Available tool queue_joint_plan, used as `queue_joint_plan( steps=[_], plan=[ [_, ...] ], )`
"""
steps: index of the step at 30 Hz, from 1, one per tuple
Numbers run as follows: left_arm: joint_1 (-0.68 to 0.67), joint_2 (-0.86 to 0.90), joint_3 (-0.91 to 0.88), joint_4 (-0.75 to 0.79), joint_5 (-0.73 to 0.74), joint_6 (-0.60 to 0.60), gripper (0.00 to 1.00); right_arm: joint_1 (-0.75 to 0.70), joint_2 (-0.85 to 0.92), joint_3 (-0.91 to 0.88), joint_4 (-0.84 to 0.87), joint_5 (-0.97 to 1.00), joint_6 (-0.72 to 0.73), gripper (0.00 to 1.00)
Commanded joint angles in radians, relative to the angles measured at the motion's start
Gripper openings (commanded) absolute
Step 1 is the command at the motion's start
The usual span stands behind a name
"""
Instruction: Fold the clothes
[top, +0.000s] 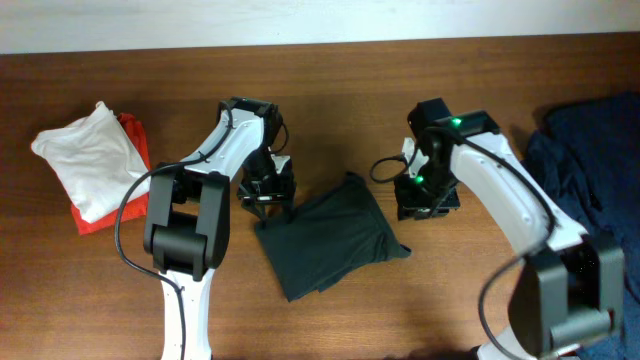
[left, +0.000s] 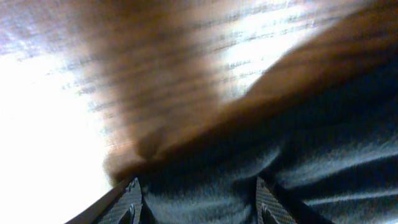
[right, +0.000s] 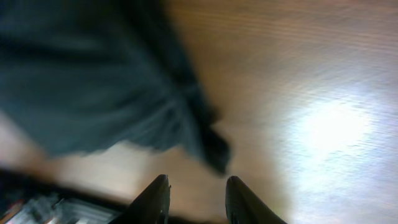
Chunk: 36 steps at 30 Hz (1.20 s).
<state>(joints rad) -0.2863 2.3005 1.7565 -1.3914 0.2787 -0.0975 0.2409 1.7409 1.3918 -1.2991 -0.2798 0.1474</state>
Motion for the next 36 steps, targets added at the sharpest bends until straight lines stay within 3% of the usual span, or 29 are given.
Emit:
queue_joint_plan(
  steps=[1, 5, 12, 20, 22, 27, 30, 36],
  plan=[
    [0.006, 0.020, -0.007, 0.011, -0.014, 0.013, 0.58, 0.042, -0.016, -0.004, -0.021, -0.187, -0.092, 0.34],
    [0.006, 0.020, -0.007, -0.024, -0.014, 0.020, 0.58, 0.097, -0.016, -0.128, 0.063, -0.180, -0.087, 0.34],
    [0.005, 0.020, -0.008, -0.063, -0.014, 0.024, 0.59, 0.098, -0.003, -0.407, 0.420, -0.062, 0.000, 0.37],
    [-0.006, 0.015, -0.124, -0.048, 0.054, 0.047, 0.58, 0.098, 0.021, -0.417, 0.848, 0.285, -0.024, 0.37],
    [-0.006, -0.002, -0.127, -0.022, 0.085, 0.046, 0.57, 0.098, 0.021, -0.403, 0.913, 0.285, -0.040, 0.48],
    [0.027, -0.152, -0.106, 0.108, 0.088, 0.046, 0.59, 0.098, -0.007, -0.291, 0.776, 0.285, -0.039, 0.63],
    [0.061, -0.234, -0.100, 0.224, 0.167, 0.068, 0.80, 0.098, -0.073, -0.191, 0.605, 0.290, -0.039, 0.67],
    [0.060, -0.208, -0.103, 0.319, 0.445, 0.401, 0.95, 0.098, -0.199, -0.089, 0.385, 0.288, -0.038, 0.70]
  ],
)
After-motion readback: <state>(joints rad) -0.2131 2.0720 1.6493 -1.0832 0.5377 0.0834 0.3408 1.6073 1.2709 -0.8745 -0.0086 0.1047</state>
